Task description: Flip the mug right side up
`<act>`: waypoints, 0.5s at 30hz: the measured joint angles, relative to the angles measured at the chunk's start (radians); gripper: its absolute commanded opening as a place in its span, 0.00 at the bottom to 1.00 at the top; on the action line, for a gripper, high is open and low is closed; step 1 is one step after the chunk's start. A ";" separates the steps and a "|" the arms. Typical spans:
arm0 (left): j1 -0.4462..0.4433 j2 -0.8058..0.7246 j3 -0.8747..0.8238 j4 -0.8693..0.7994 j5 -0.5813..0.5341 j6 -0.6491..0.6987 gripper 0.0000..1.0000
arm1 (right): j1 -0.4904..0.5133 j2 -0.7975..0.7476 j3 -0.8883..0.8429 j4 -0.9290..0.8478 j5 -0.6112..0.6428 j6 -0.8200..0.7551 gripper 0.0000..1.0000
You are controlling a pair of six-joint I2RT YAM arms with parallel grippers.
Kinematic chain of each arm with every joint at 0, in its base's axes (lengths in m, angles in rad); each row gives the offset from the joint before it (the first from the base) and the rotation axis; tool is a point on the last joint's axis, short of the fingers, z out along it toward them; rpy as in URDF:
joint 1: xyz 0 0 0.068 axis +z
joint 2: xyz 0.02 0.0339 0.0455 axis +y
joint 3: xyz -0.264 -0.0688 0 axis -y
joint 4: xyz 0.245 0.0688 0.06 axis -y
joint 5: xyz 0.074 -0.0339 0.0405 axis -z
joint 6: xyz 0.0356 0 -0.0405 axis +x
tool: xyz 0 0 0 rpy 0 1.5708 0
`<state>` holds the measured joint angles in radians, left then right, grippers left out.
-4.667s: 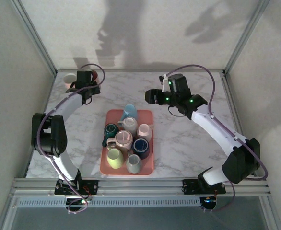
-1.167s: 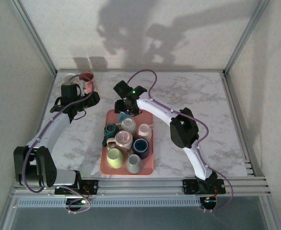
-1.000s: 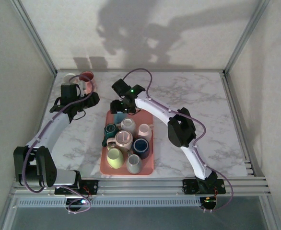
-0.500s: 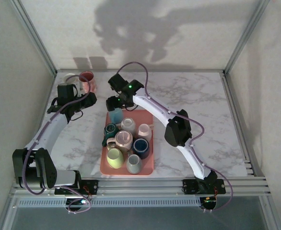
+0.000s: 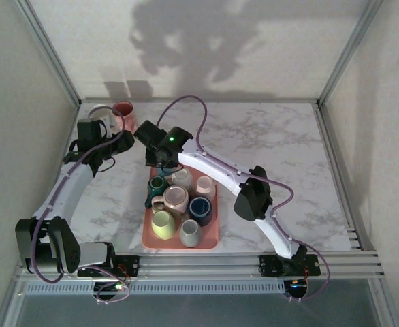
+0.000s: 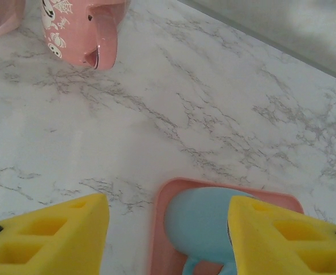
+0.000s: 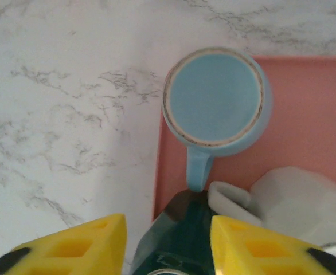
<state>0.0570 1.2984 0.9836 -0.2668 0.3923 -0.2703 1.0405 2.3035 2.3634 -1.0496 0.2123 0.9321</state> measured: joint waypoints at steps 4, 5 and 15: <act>0.000 -0.007 -0.011 0.000 0.001 0.000 0.57 | 0.003 0.019 0.000 -0.011 0.031 0.078 0.42; 0.000 -0.009 -0.014 0.000 0.001 0.000 0.57 | 0.003 0.027 0.000 -0.011 0.032 0.094 0.42; 0.000 -0.010 -0.023 0.000 0.001 0.002 0.57 | 0.003 0.097 0.006 -0.014 0.047 0.159 0.39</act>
<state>0.0570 1.2881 0.9604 -0.2668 0.3935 -0.2687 1.0431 2.4004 2.3699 -1.0637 0.2596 1.0912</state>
